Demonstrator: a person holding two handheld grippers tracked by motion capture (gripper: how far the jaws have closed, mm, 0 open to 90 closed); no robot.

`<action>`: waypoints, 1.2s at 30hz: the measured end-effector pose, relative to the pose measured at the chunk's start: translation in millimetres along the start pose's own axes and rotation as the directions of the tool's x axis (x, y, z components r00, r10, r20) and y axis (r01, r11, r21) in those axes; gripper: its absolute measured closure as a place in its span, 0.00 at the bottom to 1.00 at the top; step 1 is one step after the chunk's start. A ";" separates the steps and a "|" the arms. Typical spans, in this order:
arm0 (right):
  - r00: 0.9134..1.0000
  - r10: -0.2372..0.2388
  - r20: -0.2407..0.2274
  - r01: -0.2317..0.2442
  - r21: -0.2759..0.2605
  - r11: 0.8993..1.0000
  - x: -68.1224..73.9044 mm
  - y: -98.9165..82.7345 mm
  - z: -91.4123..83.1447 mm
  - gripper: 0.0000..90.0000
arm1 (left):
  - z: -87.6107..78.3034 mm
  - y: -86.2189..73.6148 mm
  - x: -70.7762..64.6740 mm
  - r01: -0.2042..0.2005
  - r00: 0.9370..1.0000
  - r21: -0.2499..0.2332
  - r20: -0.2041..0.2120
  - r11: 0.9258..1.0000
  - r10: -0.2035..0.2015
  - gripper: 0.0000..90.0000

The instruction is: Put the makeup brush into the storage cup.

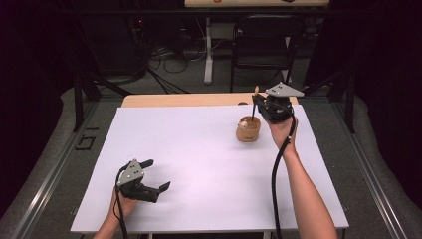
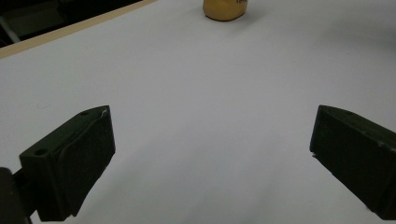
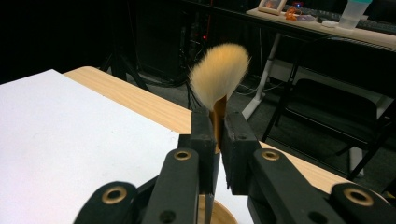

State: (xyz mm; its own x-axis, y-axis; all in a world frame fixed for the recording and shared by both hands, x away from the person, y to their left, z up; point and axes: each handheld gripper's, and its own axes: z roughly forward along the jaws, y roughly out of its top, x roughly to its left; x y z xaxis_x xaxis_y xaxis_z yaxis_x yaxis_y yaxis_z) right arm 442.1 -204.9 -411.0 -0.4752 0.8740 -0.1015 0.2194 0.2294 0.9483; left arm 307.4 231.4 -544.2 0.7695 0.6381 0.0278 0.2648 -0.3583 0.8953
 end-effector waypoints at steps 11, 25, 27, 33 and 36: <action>1.000 0.017 -0.003 -0.016 0.024 1.000 -1.8 -3.7 6.4 0.94 | -0.4 -0.4 1.1 0.001 1.000 -0.006 0.016 1.000 -0.001 0.00; 0.999 0.036 -0.009 -0.035 0.055 0.998 -4.0 -8.7 12.1 0.94 | -1.5 -0.3 1.8 -0.001 1.000 -0.001 0.016 1.000 0.001 0.00; 0.999 0.038 -0.011 -0.038 0.062 0.997 -4.1 -9.4 12.8 0.94 | -1.4 -0.4 1.7 0.000 1.000 -0.003 0.016 1.000 0.000 0.00; 0.999 0.028 -0.020 -0.026 0.088 0.996 -2.7 -13.7 17.2 0.94 | -1.9 -0.3 1.5 0.002 1.000 -0.002 0.014 1.000 -0.002 0.00; 0.999 0.033 -0.020 -0.031 0.095 0.995 -2.7 -16.1 18.5 0.94 | -1.7 -0.3 1.9 -0.001 1.000 0.000 0.016 1.000 0.001 0.00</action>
State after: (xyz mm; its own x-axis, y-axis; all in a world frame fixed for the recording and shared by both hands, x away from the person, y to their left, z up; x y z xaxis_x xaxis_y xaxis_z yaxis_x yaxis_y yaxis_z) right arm 455.6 -203.0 -431.6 -0.4850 0.8721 -0.0644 0.3140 0.2424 0.9180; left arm 307.8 233.8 -543.6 0.7793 0.6263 0.0218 0.2638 -0.3593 0.8952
